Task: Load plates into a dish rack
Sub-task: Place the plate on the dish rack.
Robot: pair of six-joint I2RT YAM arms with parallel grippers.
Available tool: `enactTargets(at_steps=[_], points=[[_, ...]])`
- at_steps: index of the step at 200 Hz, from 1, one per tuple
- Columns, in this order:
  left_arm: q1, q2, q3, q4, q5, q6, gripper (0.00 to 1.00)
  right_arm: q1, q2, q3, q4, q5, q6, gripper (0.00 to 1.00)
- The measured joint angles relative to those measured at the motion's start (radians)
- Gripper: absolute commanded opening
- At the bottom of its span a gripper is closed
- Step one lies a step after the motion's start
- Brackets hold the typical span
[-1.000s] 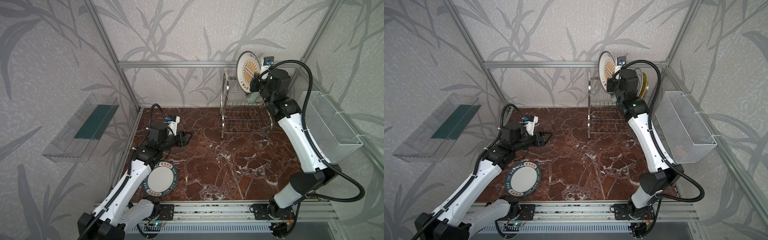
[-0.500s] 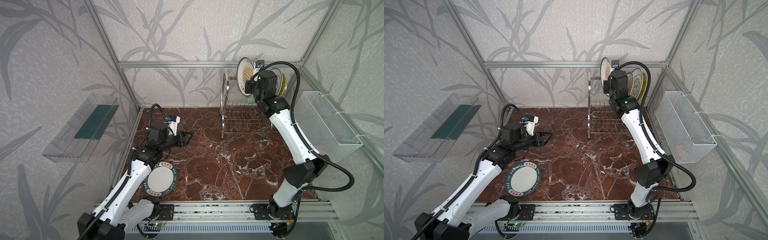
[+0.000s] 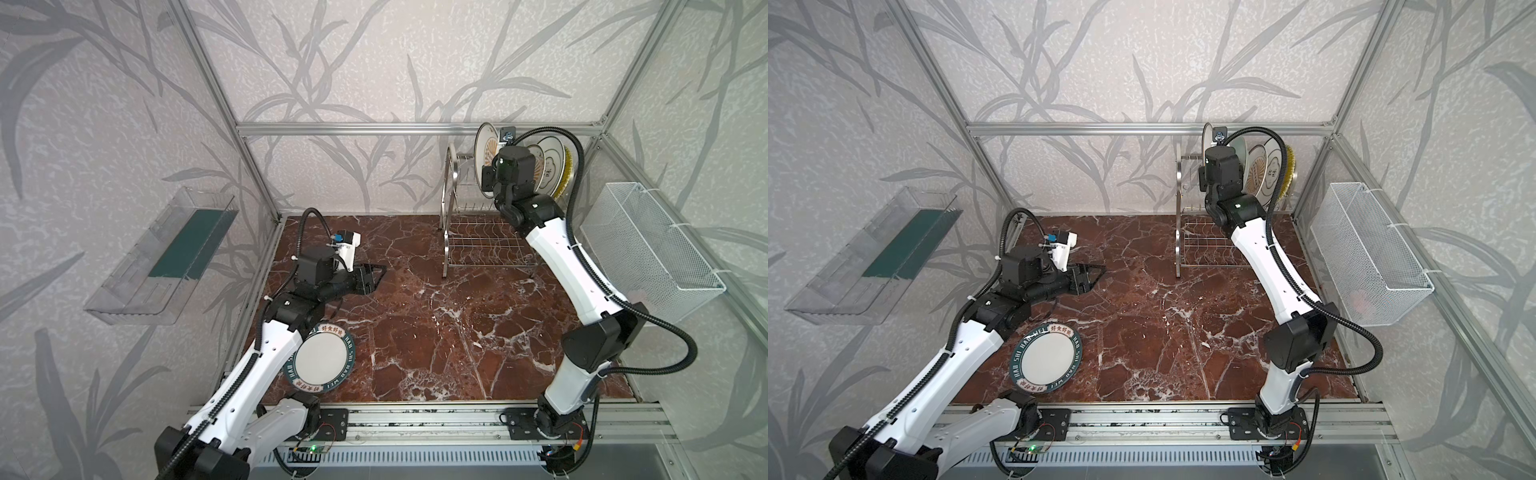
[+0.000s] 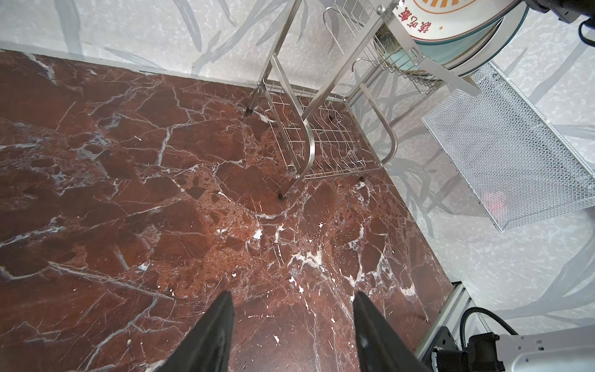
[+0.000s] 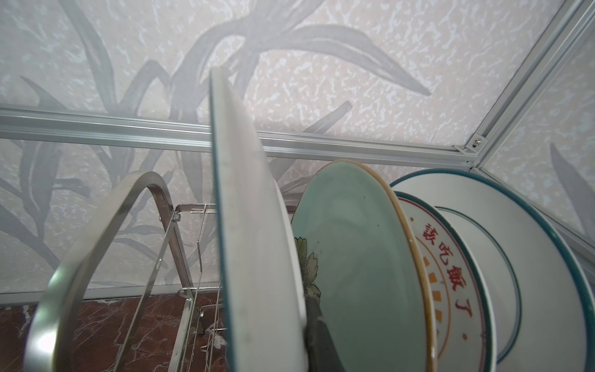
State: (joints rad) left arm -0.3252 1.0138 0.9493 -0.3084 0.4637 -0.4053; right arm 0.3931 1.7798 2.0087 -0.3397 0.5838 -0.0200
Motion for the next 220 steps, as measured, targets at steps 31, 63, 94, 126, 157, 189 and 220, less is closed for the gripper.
enactTargets(at_steps=[31,63,94,126,157,189,220], points=[[0.000,-0.013,-0.002,0.003,0.002,-0.006,0.58,0.003,0.000,-0.026,0.007,0.035,0.000,0.00],[0.000,-0.016,-0.002,0.006,0.004,-0.008,0.58,0.010,0.006,-0.037,0.021,0.063,0.003,0.00],[0.000,-0.018,-0.003,0.008,0.006,-0.010,0.58,0.019,0.021,-0.037,0.029,0.083,0.003,0.00],[0.000,-0.021,-0.006,0.010,0.006,-0.014,0.58,0.027,0.039,-0.037,0.031,0.100,0.004,0.00],[0.000,-0.022,-0.014,0.012,0.006,-0.014,0.58,0.039,0.053,-0.037,0.037,0.120,0.004,0.00],[0.000,-0.025,-0.018,0.014,0.010,-0.016,0.58,0.050,0.061,-0.037,0.044,0.146,0.002,0.00],[0.000,-0.026,-0.018,0.017,0.010,-0.016,0.58,0.060,0.061,-0.050,0.058,0.177,-0.001,0.00]])
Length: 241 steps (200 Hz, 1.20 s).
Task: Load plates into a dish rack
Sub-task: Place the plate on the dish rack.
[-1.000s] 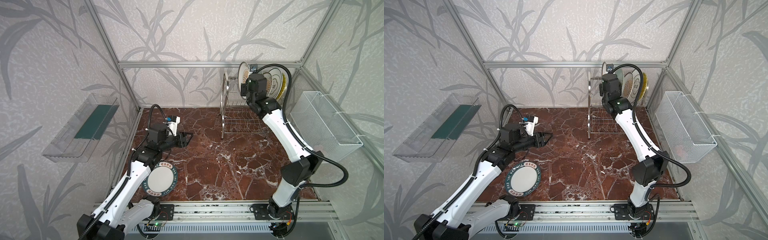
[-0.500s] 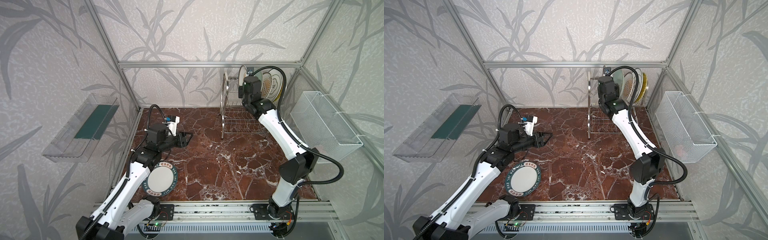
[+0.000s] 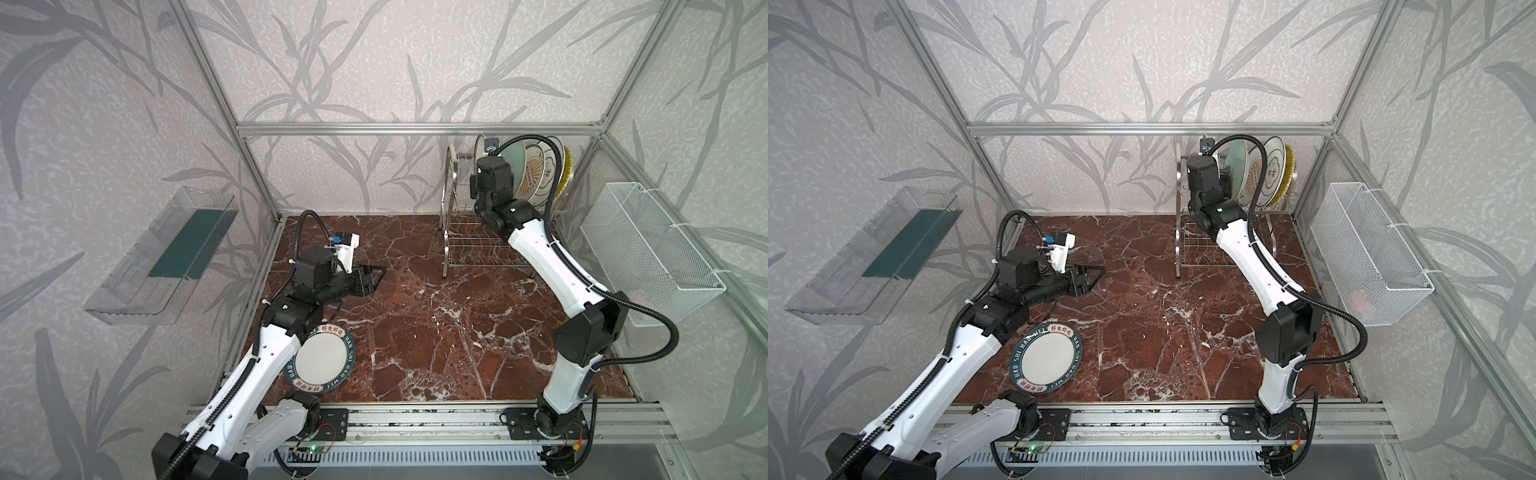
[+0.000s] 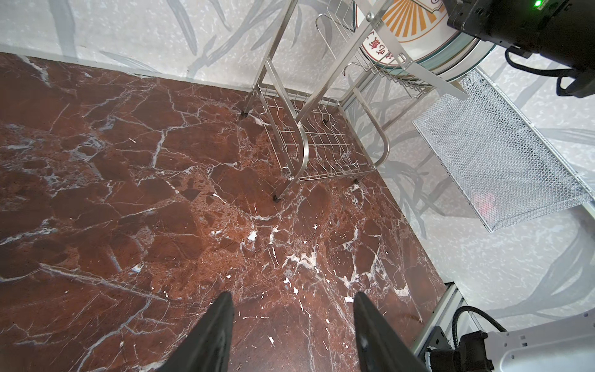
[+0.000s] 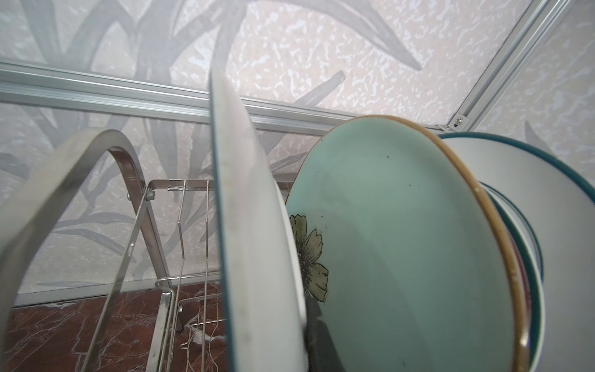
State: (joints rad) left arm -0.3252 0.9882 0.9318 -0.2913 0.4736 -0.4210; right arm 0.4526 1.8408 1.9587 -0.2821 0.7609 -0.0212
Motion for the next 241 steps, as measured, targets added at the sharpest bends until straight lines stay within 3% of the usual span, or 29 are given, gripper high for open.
enactTargets(at_steps=[166,241], points=[[0.000,-0.011,0.000,0.000,0.000,0.000,0.58,0.011,-0.003,-0.046,0.052,0.040,-0.009,0.00],[0.000,-0.014,0.000,0.000,0.000,0.000,0.58,-0.019,-0.047,-0.129,0.107,0.032,0.101,0.00]])
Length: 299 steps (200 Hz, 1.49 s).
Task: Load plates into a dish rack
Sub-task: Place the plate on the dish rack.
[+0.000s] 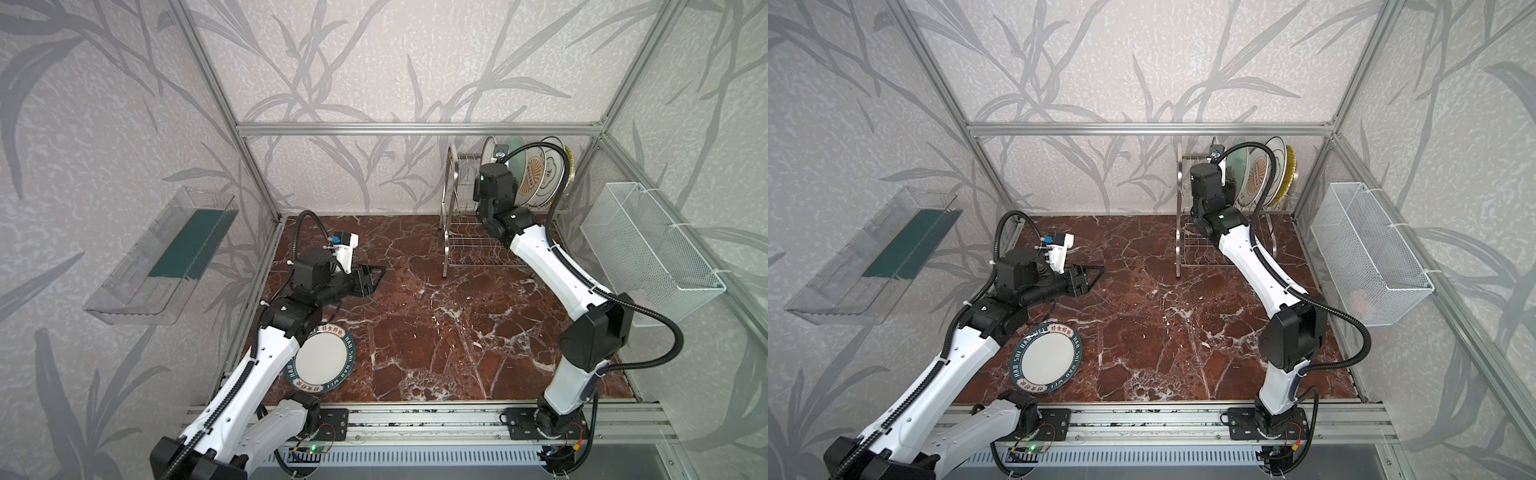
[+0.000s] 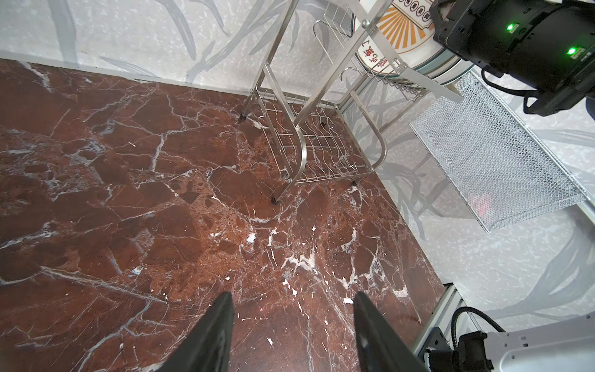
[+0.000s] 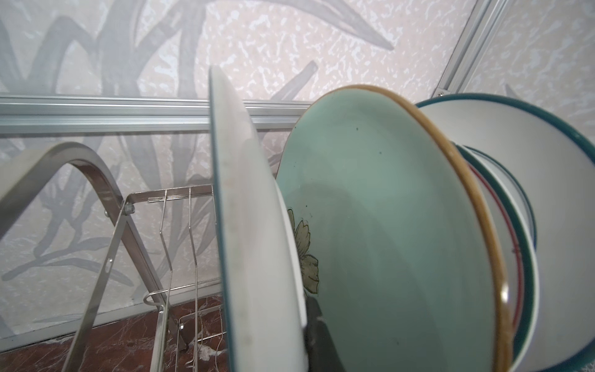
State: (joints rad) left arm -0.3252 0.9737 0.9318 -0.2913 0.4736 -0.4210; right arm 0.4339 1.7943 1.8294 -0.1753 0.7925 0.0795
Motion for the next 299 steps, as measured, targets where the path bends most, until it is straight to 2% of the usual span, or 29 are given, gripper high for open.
enactTargets(at_steps=[86,143,228,248,299], points=[[0.000,-0.006,0.000,0.000,0.000,0.000,0.58,-0.011,0.002,0.011,-0.016,-0.047,0.010,0.00],[0.000,-0.007,0.000,0.000,0.000,0.000,0.58,-0.024,0.029,0.079,-0.094,-0.100,0.018,0.01],[0.000,-0.007,0.000,0.000,0.000,-0.001,0.61,-0.041,0.050,0.138,-0.197,-0.165,0.021,0.27],[0.000,-0.007,0.000,0.000,0.000,-0.002,0.61,-0.042,0.054,0.138,-0.217,-0.176,0.020,0.37],[0.001,-0.007,0.000,0.000,0.000,-0.002,0.61,-0.043,0.055,0.154,-0.241,-0.198,-0.002,0.47]])
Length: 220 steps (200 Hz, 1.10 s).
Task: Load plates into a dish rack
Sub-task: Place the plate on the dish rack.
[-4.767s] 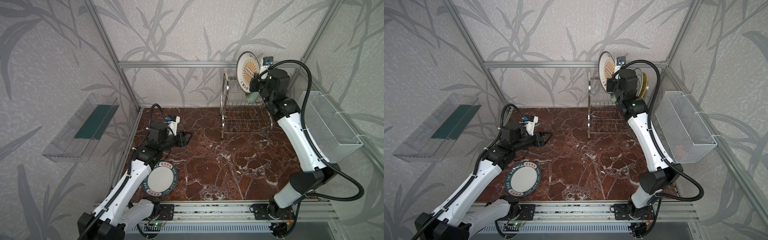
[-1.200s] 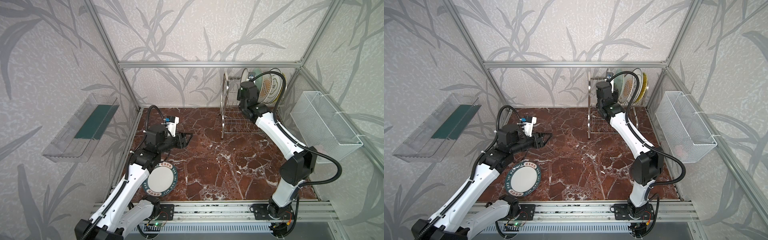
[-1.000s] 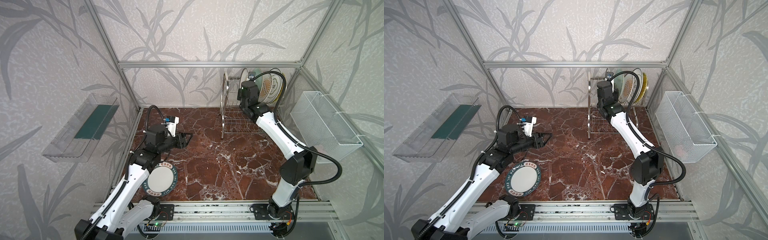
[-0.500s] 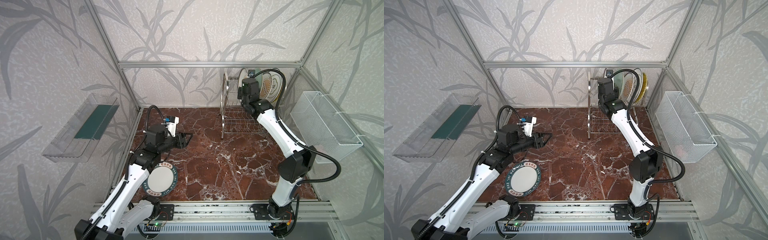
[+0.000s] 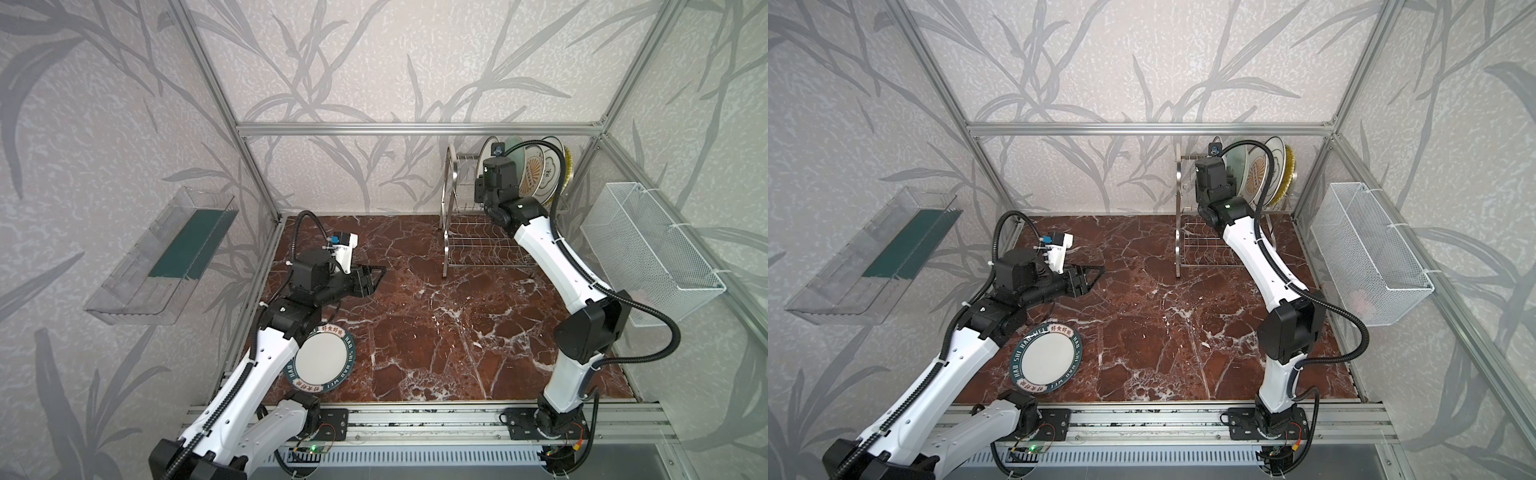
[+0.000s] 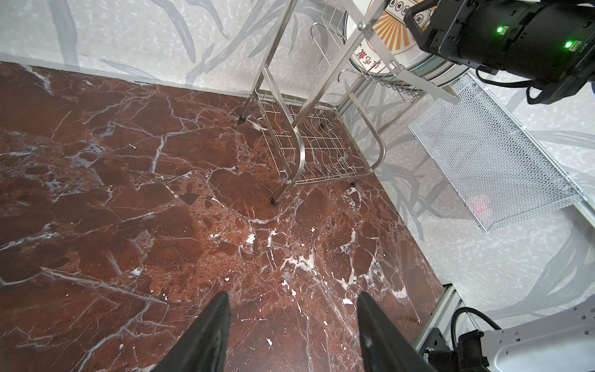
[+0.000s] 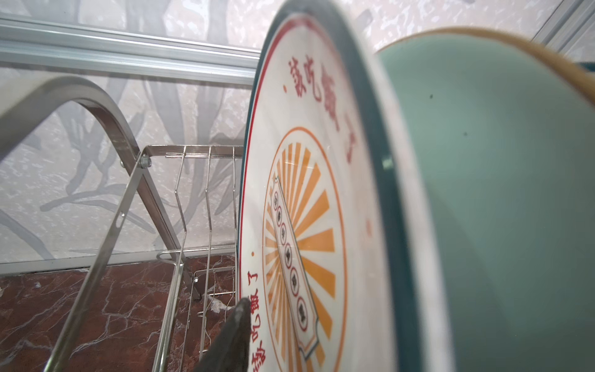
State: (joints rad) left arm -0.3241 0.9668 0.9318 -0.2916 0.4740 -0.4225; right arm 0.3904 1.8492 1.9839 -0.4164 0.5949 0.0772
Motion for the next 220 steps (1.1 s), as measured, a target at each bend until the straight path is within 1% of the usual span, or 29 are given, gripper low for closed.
enactTargets(at_steps=[24,75,119,150,175,220], points=[[0.000,0.000,0.000,0.000,0.000,0.000,0.61,0.000,0.000,0.022,-0.006,-0.008,-0.015,0.52],[0.000,0.000,0.000,0.000,-0.001,0.000,0.61,0.000,-0.008,0.050,-0.010,-0.024,-0.049,0.72],[0.005,0.000,0.000,0.000,-0.003,-0.001,0.62,0.001,-0.050,0.050,-0.019,-0.041,-0.063,0.82],[0.005,0.000,0.000,0.000,-0.005,-0.001,0.62,0.006,-0.117,0.030,-0.007,-0.055,-0.071,0.85],[0.005,0.000,0.000,0.000,-0.008,-0.001,0.62,0.012,-0.193,-0.003,0.008,-0.067,-0.076,0.86],[0.006,0.004,0.000,0.000,-0.032,0.000,0.62,0.012,-0.327,-0.116,0.075,-0.128,-0.079,0.86]])
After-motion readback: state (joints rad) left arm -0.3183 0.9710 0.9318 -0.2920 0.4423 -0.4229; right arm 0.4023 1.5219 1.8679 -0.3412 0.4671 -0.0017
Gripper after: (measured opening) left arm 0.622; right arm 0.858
